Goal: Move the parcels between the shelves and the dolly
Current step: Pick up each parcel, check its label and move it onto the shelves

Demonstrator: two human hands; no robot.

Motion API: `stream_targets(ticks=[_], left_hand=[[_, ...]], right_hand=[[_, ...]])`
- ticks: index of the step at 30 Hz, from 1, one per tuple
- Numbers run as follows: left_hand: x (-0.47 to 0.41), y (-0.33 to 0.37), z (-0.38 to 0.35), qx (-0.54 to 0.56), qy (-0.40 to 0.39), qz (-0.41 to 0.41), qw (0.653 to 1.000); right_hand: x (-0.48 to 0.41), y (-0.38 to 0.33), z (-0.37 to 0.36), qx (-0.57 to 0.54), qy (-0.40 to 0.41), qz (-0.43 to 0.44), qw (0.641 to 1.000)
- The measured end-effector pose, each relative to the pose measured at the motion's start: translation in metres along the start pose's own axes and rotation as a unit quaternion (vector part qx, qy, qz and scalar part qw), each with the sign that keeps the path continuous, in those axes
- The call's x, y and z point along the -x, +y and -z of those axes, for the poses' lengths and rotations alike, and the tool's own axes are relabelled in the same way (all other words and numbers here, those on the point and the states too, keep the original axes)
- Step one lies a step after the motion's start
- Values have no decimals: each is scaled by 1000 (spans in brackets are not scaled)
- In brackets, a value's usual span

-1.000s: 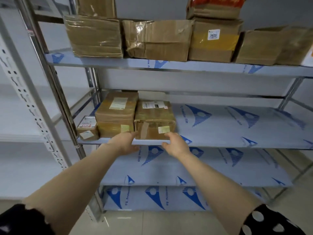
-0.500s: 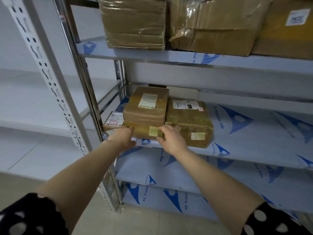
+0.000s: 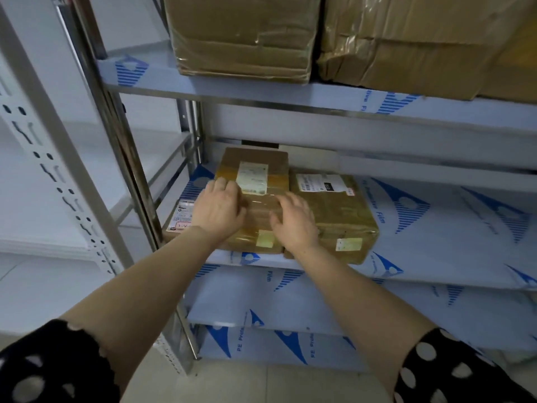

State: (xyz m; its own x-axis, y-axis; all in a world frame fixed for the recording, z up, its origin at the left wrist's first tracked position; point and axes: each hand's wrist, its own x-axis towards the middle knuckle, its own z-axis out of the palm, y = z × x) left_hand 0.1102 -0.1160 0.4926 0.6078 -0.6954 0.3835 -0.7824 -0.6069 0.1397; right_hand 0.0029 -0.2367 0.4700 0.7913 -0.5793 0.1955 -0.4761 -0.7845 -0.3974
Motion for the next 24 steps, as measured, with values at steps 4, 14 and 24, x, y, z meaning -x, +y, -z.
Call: stream_targets(ticks=[4,14,24], left_hand=[[-20,32,-6,10,-32,-145,989],[-32,111,-51,-218,-194,-275,916],[7,154,-66,-53,-139,-287,946]], right_hand=[[-3,35,20,33,78,-89,992],[15,136,41,-66,-44,-326,942],[69,179,62,-54,113,-445,887]])
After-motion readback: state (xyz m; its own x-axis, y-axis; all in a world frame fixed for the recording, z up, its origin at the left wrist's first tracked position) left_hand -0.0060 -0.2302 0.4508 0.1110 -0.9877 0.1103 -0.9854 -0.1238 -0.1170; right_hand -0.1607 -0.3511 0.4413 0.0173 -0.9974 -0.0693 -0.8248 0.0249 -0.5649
